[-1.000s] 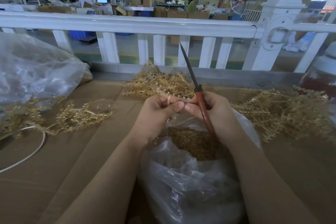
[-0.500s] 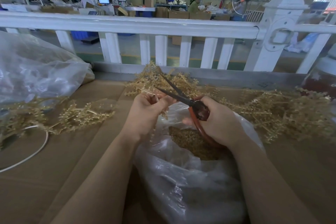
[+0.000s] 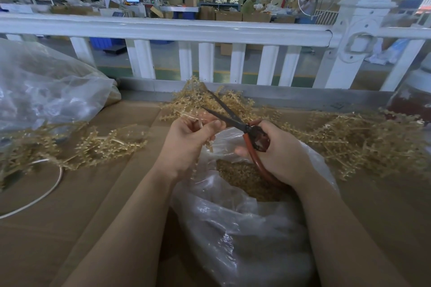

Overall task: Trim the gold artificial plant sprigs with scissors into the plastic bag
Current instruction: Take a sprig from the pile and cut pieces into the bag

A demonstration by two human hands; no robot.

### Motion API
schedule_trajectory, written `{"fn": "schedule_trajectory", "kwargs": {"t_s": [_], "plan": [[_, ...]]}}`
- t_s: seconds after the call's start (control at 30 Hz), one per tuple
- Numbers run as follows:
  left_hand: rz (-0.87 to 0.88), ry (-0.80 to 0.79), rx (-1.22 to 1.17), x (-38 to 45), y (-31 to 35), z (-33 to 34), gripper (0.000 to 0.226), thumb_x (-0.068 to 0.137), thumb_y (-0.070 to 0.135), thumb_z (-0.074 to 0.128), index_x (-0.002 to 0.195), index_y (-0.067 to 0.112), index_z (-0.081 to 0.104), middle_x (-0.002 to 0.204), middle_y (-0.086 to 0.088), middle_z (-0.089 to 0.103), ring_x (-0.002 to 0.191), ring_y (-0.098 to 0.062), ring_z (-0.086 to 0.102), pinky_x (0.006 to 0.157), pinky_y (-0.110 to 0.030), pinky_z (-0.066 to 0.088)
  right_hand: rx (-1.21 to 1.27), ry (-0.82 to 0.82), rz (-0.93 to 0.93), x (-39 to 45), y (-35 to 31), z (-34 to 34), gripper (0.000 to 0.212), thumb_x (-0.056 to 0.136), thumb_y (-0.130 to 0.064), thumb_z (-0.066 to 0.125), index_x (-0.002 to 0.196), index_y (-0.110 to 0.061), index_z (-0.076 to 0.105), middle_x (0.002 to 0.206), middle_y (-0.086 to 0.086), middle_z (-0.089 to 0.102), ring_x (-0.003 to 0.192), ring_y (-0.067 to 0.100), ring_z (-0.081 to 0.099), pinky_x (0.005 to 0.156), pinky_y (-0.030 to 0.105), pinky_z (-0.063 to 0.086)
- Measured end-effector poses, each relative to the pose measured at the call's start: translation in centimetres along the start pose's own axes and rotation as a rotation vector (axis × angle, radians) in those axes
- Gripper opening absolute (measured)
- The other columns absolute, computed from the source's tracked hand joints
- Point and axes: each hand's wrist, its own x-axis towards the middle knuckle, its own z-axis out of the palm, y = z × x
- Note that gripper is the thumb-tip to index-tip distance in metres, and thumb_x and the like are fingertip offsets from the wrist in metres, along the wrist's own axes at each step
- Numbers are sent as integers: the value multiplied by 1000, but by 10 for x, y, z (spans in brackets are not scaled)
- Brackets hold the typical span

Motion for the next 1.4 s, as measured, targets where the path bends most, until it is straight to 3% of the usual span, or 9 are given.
{"fn": "schedule_trajectory", "kwargs": {"t_s": [0.13, 0.27, 0.43, 0.7, 0.83, 0.93, 1.03, 1.23, 1.4], "plan": [[18, 31, 28, 2, 2, -5, 10, 87, 6, 70, 81, 12, 74, 69, -15, 56, 63, -13, 52, 64, -17, 46, -37, -29, -16, -1, 2, -2, 47, 60, -91, 58, 92, -58, 48, 85, -28, 62, 89, -17, 54, 62, 14, 38], [23, 60, 59, 2, 4, -8, 21, 89, -8, 63, 87, 10, 73, 66, -11, 56, 60, -10, 54, 62, -16, 47, -105, -77, -28, -2, 1, -6, 52, 60, -96, 52, 95, -59, 47, 90, -29, 62, 86, -14, 55, 64, 18, 42], [20, 28, 147, 1, 7, -9, 23, 89, -7, 63, 85, 14, 71, 72, -15, 53, 63, -8, 55, 65, -20, 47, -132, -76, -40, -4, -4, -11, 54, 60, -98, 48, 93, -56, 46, 83, -33, 59, 91, -27, 47, 58, 8, 33], [18, -6, 150, -1, 8, -6, 9, 92, -2, 62, 84, -4, 65, 72, -13, 52, 70, -20, 47, 73, -34, 42, -128, -77, -16, -3, -3, -7, 74, 56, -99, 50, 100, -40, 61, 83, -21, 65, 75, -6, 59, 65, 16, 47], [32, -17, 127, -1, 8, -6, 14, 93, -3, 62, 79, -2, 65, 63, -1, 53, 64, -8, 50, 69, -20, 44, -126, -64, -26, -3, -6, -8, 51, 55, -98, 51, 88, -59, 54, 78, -26, 64, 83, -15, 56, 58, 11, 38], [43, -41, 104, -1, 9, -5, 17, 92, -3, 62, 79, 4, 69, 63, 4, 57, 63, -4, 52, 67, -15, 45, -130, -72, -52, -3, -10, -10, 33, 60, -93, 58, 86, -78, 43, 89, -50, 54, 88, -24, 49, 56, 12, 33], [59, -62, 90, -1, 10, -6, 21, 92, -3, 63, 77, 9, 72, 63, 5, 60, 63, -2, 54, 68, -12, 46, -116, -68, -43, -3, -10, -10, 35, 59, -94, 57, 80, -66, 50, 90, -53, 51, 85, -23, 51, 54, 9, 33], [64, -55, 108, 0, 12, -9, 18, 90, -3, 65, 81, 9, 75, 84, -34, 63, 75, -27, 55, 68, -28, 47, -123, -78, -26, -3, -10, -12, 35, 57, -96, 55, 85, -77, 48, 88, -53, 53, 88, -26, 50, 57, 8, 34], [60, -127, 219, -3, 13, -9, 20, 91, -3, 64, 79, 10, 74, 63, 5, 63, 61, -7, 54, 63, -15, 44, -219, -66, -16, -3, -9, -12, 77, 56, -100, 46, 102, -40, 63, 79, -23, 65, 71, -8, 56, 57, 11, 37]]}}
